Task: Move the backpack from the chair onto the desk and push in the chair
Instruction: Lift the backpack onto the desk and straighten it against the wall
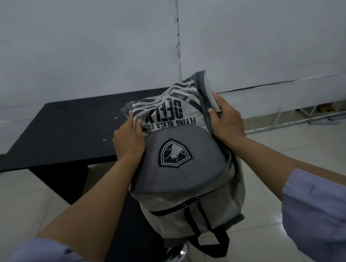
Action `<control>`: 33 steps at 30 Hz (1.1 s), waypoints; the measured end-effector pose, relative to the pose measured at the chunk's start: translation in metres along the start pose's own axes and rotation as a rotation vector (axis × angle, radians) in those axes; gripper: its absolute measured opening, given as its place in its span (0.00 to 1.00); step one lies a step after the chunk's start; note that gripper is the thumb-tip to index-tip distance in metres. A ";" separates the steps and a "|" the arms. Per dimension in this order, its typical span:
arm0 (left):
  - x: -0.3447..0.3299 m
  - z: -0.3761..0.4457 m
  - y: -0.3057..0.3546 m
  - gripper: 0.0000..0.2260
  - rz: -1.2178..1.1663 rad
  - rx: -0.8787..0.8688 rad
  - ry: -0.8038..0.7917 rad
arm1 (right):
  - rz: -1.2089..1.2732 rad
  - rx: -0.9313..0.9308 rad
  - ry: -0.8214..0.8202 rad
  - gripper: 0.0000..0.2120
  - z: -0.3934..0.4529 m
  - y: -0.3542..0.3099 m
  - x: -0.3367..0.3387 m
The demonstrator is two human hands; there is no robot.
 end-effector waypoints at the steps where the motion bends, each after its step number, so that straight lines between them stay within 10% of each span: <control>1: -0.011 0.004 0.013 0.19 0.006 0.007 0.000 | -0.002 0.002 0.003 0.26 0.012 0.009 0.009; 33: -0.235 0.386 0.103 0.19 0.153 -0.147 0.042 | 0.113 -0.052 0.016 0.25 0.427 0.104 -0.111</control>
Point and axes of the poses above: each hand's wrist, its own z-axis towards the middle knuckle, its own x-axis out of the back of the hand, y = z × x, the point moved 3 cm from there along z, towards the middle knuckle, and after that the axes turned 1 degree about -z, right-handed, at the moved point
